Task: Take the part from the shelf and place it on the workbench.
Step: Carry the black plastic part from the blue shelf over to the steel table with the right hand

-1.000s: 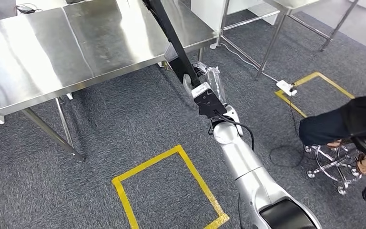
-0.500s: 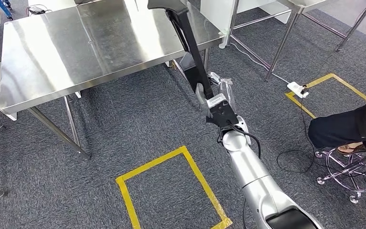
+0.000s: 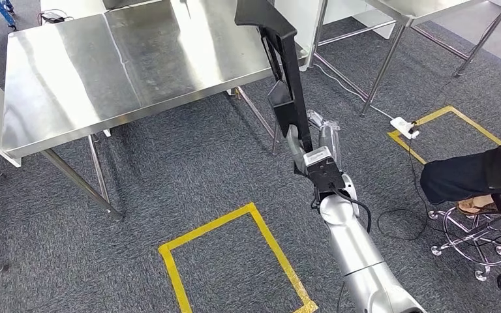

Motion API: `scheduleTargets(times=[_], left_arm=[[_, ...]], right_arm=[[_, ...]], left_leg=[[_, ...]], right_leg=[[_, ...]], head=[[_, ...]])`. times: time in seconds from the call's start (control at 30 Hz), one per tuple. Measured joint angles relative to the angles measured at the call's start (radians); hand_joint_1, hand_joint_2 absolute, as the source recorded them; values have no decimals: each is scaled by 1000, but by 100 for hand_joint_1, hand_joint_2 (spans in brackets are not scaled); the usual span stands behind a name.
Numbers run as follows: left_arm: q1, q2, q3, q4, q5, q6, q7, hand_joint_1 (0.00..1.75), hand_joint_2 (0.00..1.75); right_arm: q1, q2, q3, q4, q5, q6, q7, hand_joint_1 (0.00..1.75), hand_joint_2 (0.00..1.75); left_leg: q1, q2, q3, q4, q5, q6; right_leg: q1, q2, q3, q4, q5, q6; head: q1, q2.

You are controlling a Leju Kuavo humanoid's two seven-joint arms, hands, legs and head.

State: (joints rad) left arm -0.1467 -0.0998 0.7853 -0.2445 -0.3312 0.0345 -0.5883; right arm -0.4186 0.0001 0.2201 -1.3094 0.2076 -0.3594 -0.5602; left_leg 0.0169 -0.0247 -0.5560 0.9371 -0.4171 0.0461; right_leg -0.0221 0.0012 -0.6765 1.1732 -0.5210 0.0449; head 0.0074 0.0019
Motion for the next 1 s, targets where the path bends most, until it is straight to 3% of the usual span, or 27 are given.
scheduleTargets(times=[0.07, 0.1, 0.17, 0.2, 0.23, 0.27, 0.33, 0.4, 0.43, 0.5, 0.57, 0.6, 0.63, 0.7, 0.77, 0.8, 0.9, 0.93, 1.0], left_arm=[[0, -2, 0, 0, -2, -1, 1, 0, 175], [0, -4, -1, 0, -3, -1, 1, 0, 175], [0, -5, -1, 0, -5, -2, 2, 0, 175], [-1, -4, -2, 0, -5, -1, 2, 0, 175], [-2, -3, -2, -1, -6, -1, 2, 0, 175], [-2, -2, -2, -1, -6, -1, 2, 0, 175], [-4, -2, -3, -1, -7, -1, 3, 0, 175], [-6, -2, -3, -1, -8, 0, 3, 0, 175], [-7, -2, -3, -1, -8, 0, 3, 0, 175], [-8, -2, -3, -1, -10, 0, 2, 0, 175], [-7, -2, -3, -1, -12, 0, 2, 0, 175], [-6, -2, -3, -1, -13, 0, 2, 0, 175], [-6, -2, -3, -1, -13, 0, 2, 0, 175], [-7, 1, -3, -2, -13, 0, 2, 0, 175], [-9, 4, -3, -3, -13, 1, 2, 0, 175], [-9, 6, -4, -3, -13, 2, 2, 0, 175], [-9, 7, -4, -4, -10, 4, 3, 0, 175], [-9, 7, -4, -4, -8, 4, 2, 0, 175], [-10, 6, -3, -4, -4, 3, 2, 0, 175]], right_arm=[[16, -6, -5, -10, 3, 0, 6, 175, 175], [23, -7, -8, -16, 4, 0, 9, 175, 175], [31, -10, -12, -27, 7, 0, 16, 175, 175], [33, -10, -13, -33, 9, 0, 18, 175, 175], [36, -10, -13, -40, 10, 0, 21, 175, 175], [40, -11, -14, -45, 11, 0, 23, 175, 175], [49, -13, -17, -55, 13, -1, 25, 175, 175], [54, -14, -20, -63, 15, -1, 26, 175, 175], [55, -14, -20, -67, 16, -1, 26, 175, 175], [58, -14, -21, -70, 17, -1, 26, 175, 175], [63, -14, -21, -70, 17, -1, 26, 175, 175], [65, -14, -21, -71, 17, -1, 26, 175, 175], [66, -14, -21, -72, 17, -1, 26, 175, 175], [66, -13, -21, -75, 17, -1, 26, 175, 175], [65, -13, -21, -78, 17, -1, 26, 175, 175], [66, -13, -21, -78, 17, 0, 26, 175, 175], [68, -13, -21, -78, 17, 1, 26, 175, 175], [65, -13, -21, -77, 17, 2, 26, 175, 175], [56, -14, -20, -75, 16, 3, 26, 175, 175]], left_leg=[[3, -1, 1, 3, -5, -5], [6, -2, 1, 8, -10, -10], [14, -3, 0, 28, -26, -27], [16, -3, -3, 43, -38, -38], [16, -4, -7, 55, -49, -47], [14, -4, -9, 63, -57, -53], [16, -6, -8, 66, -65, -59], [20, 2, -16, 92, -82, -63], [21, 7, -35, 132, -100, -64], [19, 17, -110, 265, -151, -64], [15, 19, -185, 367, -167, -56], [11, 19, -198, 366, -145, -46], [3, 20, -192, 328, -107, -31], [-20, 22, -143, 199, -24, 15], [-39, 28, -106, 116, 4, 52], [-45, 29, -96, 99, 0, 61], [-45, 23, -50, 48, 2, 65], [-42, 22, -33, 37, 4, 64], [-37, 19, -17, 27, 0, 58]], right_leg=[[-6, 0, -51, 84, -20, 12], [-10, 0, -48, 71, -8, 23], [-21, -1, 8, -46, 44, 52], [-24, -1, 38, -102, 63, 58], [-25, 0, 59, -137, 72, 53], [-23, 1, 66, -145, 71, 40], [-19, 3, 67, -137, 63, 8], [-18, 4, 72, -136, 57, -9], [-17, 4, 77, -137, 54, -15], [-9, 3, 85, -137, 46, -26], [2, 2, 94, -137, 37, -36], [8, 2, 101, -137, 31, -39], [14, 2, 109, -138, 26, -42], [24, 2, 129, -143, 14, -46], [26, 1, 142, -155, 6, -43], [25, -1, 147, -155, 9, -36], [23, -3, 156, -136, 13, -19], [23, -2, 142, -108, 4, -18], [19, -1, 73, 2, -32, -14]], head=[[0, 0], [0, 0], [0, 0], [1, 0], [1, 0], [0, 0], [-3, 0], [-3, 0], [-3, 0], [-3, 0], [-3, 0], [-3, 0], [-3, 0], [-2, 0], [1, 0], [1, 0], [0, 0], [0, 0], [0, 0]])
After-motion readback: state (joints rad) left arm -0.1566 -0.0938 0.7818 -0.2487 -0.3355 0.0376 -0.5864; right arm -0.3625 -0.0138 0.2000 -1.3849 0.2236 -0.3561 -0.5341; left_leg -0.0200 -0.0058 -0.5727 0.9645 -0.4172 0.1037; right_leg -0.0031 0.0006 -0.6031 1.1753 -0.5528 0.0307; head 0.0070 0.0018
